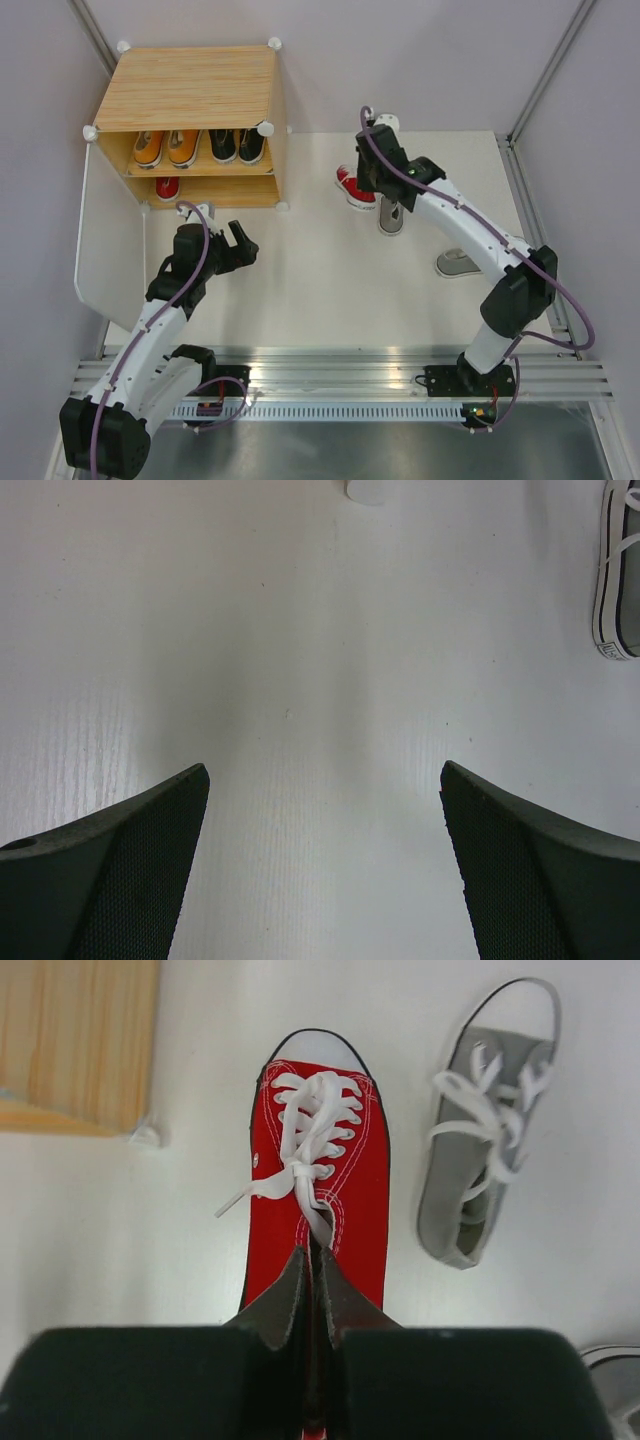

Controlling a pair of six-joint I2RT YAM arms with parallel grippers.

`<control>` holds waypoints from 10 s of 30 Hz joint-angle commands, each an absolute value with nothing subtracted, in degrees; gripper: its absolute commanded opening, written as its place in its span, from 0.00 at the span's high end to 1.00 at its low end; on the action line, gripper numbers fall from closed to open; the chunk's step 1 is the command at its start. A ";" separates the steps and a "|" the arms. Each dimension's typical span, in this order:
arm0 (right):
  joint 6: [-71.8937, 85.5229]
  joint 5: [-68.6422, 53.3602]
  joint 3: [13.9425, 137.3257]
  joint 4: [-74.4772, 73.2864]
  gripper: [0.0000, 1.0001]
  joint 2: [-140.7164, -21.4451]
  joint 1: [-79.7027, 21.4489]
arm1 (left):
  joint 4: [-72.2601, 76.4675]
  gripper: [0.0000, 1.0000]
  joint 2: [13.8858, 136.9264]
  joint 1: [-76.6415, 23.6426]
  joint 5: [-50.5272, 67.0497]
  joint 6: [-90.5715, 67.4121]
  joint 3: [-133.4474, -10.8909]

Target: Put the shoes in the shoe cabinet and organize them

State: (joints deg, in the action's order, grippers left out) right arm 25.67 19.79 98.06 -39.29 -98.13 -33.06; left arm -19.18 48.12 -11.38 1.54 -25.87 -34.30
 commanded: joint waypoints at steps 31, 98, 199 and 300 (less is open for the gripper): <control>39.03 37.07 72.95 -25.65 0.15 -89.49 -54.85 | -15.74 0.02 53.78 -27.05 4.41 -27.77 -36.03; 44.38 51.24 50.01 -50.27 0.03 -45.62 -51.77 | 22.42 0.92 100.99 -57.74 -42.54 -32.87 -38.67; 36.48 54.05 48.07 -45.88 0.06 -38.40 -51.77 | 16.59 0.98 70.57 -20.85 -37.45 -10.03 -41.22; 29.44 51.77 48.43 -33.49 0.05 -48.25 -50.54 | 10.37 0.98 99.14 3.25 -21.00 -21.80 -59.59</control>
State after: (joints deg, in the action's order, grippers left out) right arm 30.11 50.22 48.10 -34.26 -48.29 -50.76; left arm 8.19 97.69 3.05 -17.45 -22.11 -55.90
